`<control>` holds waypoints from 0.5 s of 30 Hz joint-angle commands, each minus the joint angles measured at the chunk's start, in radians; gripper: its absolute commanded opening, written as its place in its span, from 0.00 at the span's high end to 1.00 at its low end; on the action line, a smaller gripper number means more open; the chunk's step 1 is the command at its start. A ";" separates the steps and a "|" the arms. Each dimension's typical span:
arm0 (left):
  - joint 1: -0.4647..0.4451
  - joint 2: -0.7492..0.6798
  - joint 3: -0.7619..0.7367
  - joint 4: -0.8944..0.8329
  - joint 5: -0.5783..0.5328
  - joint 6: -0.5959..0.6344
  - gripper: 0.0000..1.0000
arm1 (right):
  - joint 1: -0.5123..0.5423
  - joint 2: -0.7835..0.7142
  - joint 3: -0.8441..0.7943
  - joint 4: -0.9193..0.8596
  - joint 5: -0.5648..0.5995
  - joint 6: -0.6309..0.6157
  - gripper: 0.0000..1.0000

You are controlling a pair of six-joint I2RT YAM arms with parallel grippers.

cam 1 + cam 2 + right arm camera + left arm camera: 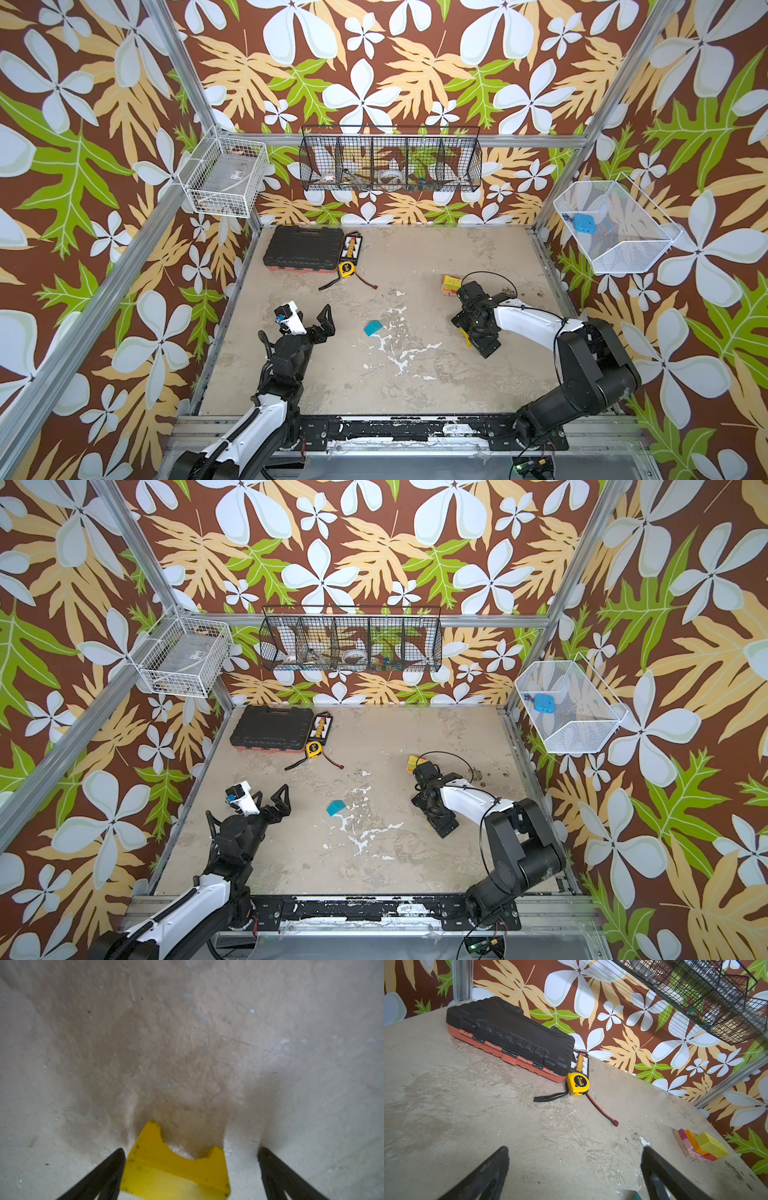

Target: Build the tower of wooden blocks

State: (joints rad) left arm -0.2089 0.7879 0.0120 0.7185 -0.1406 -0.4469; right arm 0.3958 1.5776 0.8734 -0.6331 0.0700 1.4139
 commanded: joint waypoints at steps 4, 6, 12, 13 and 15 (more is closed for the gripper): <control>0.001 -0.001 0.003 0.042 0.002 -0.004 0.00 | -0.001 0.002 0.022 -0.037 0.025 0.034 0.07; 0.002 -0.001 0.003 0.042 0.003 -0.003 0.00 | -0.002 -0.010 0.002 -0.025 0.026 0.041 0.12; 0.001 -0.002 0.003 0.042 0.004 -0.003 0.00 | -0.001 -0.046 -0.048 -0.022 0.005 0.067 0.13; 0.001 -0.001 0.003 0.043 0.004 -0.003 0.00 | -0.002 -0.056 -0.055 -0.022 0.001 0.072 0.13; 0.000 -0.002 0.002 0.042 0.004 -0.002 0.00 | -0.001 -0.076 -0.066 -0.017 -0.006 0.077 0.18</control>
State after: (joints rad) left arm -0.2089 0.7879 0.0120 0.7216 -0.1402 -0.4469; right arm 0.3939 1.5196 0.8169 -0.6327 0.0708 1.4658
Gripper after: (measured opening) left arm 0.998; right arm 0.842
